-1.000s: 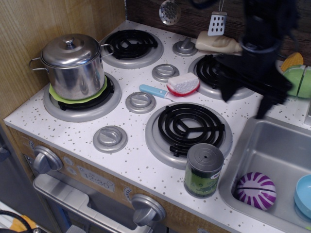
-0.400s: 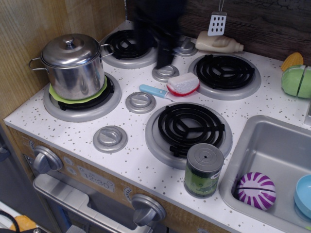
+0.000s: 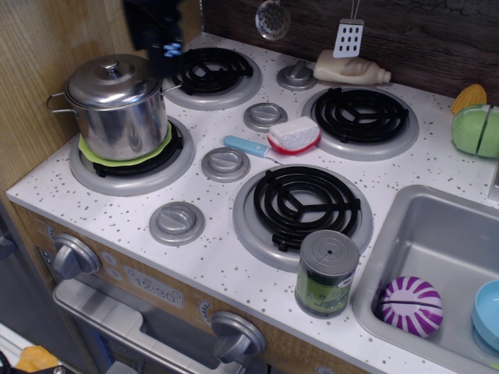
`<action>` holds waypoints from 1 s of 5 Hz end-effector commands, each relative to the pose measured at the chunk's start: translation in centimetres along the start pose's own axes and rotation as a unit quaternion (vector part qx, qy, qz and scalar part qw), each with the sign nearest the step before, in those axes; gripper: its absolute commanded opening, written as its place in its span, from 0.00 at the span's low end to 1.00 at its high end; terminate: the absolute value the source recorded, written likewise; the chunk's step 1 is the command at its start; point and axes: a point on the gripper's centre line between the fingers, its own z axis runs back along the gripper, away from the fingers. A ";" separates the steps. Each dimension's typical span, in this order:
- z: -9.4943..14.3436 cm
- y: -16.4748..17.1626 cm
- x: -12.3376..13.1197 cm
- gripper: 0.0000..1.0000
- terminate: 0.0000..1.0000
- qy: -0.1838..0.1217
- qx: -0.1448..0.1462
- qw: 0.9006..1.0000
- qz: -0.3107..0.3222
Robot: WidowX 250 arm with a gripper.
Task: Take lid off pot or pan
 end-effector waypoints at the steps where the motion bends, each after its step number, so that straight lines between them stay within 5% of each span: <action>1: 2.1 3.4 -1.7 1.00 0.00 -0.013 0.042 0.998 -0.047; 5: -0.3 4.8 -2.8 1.00 0.00 -0.026 -0.005 0.997 -0.067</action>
